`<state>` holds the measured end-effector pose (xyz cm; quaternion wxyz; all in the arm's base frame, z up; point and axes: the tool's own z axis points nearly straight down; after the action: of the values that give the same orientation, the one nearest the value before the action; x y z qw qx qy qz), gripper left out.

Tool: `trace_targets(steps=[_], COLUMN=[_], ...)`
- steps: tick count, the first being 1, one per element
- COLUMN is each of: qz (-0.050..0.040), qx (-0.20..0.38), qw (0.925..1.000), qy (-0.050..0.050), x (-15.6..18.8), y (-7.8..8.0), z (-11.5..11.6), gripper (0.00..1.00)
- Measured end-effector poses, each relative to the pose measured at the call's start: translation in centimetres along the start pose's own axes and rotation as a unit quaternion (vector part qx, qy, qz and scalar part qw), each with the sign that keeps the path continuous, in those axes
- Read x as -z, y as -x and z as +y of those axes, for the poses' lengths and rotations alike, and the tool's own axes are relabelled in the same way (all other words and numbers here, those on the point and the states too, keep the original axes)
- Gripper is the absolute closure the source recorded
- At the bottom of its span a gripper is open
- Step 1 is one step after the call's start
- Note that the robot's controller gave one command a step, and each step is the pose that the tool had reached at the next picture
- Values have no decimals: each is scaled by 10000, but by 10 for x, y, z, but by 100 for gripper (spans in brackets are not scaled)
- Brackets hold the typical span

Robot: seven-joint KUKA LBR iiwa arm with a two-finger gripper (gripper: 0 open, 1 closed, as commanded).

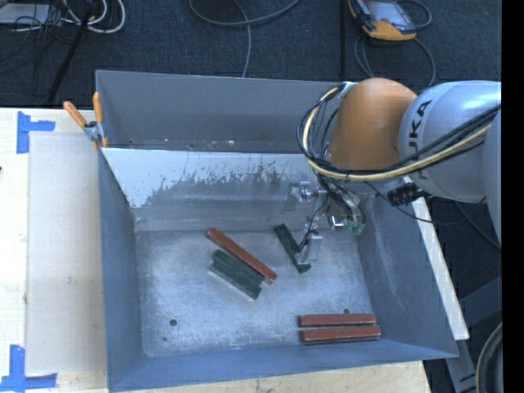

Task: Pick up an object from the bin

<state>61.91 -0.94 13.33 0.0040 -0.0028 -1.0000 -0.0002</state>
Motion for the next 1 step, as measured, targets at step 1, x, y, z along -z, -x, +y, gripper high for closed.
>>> trace_targets(steps=[1], qz=[-3], qx=[-198], qw=[9998], qy=[-1], x=[-64], y=[-3], z=[-38], gripper=[0])
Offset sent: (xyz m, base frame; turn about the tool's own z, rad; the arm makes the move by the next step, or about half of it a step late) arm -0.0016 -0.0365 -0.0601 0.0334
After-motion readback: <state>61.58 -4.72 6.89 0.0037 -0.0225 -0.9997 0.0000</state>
